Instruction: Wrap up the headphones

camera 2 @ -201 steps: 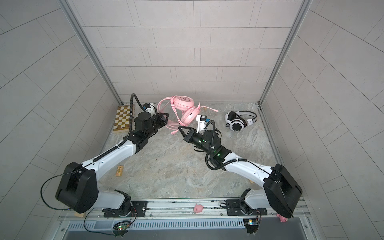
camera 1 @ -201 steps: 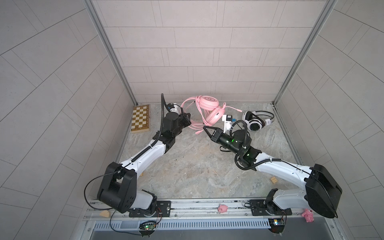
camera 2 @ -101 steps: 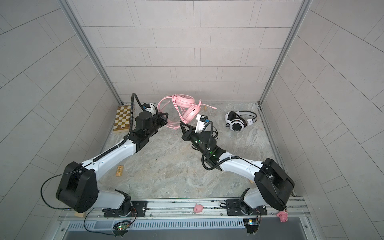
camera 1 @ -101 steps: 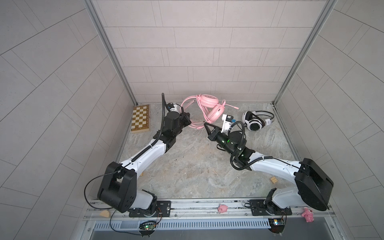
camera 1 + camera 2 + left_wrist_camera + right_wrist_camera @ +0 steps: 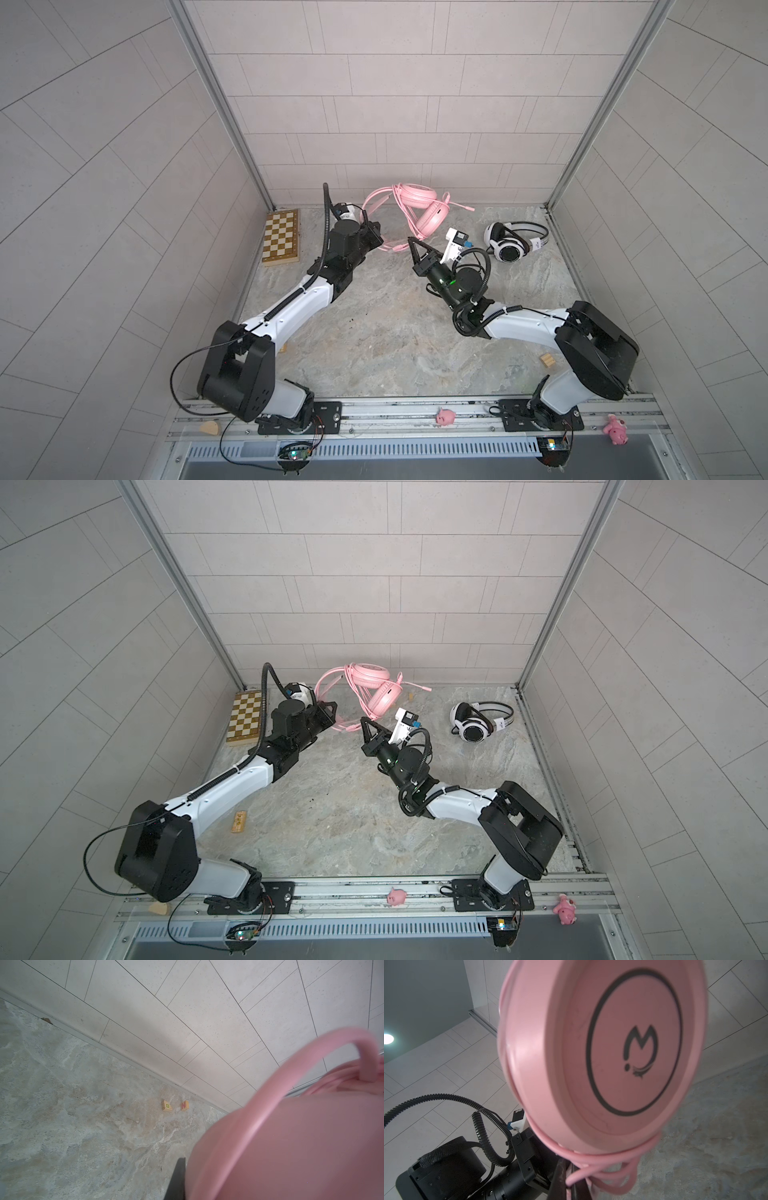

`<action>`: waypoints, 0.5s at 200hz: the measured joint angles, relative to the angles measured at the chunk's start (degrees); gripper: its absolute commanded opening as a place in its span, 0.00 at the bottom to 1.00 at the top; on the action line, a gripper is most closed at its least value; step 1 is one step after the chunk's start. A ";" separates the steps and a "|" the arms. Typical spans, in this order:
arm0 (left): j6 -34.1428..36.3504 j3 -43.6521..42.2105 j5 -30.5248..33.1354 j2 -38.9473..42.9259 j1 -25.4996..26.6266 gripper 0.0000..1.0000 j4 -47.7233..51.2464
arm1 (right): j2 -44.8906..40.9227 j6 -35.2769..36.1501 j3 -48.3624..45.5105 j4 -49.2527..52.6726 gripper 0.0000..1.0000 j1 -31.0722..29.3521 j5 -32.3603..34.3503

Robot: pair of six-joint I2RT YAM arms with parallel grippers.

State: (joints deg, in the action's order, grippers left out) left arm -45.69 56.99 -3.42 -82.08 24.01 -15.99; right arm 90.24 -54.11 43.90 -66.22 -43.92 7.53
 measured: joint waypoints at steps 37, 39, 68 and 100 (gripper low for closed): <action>-0.74 0.55 -0.96 -0.33 0.02 0.00 0.00 | 0.00 2.03 0.13 -0.48 0.01 0.00 0.70; -0.81 0.61 -1.05 -0.39 0.02 0.00 0.00 | 0.00 2.16 0.17 -0.50 0.01 0.00 0.74; -1.29 0.98 -1.77 -0.74 0.02 0.00 -0.02 | 0.63 4.00 0.90 -0.96 0.00 0.00 1.75; -1.33 1.07 -1.68 -0.74 -0.57 0.00 0.20 | 3.58 4.79 2.91 -3.02 0.01 0.00 2.67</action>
State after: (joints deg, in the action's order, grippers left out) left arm -47.03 58.06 -5.10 -82.83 23.44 -15.79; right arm 93.82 -49.32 46.81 -69.23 -43.92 10.20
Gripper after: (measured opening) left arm 0.078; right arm 0.048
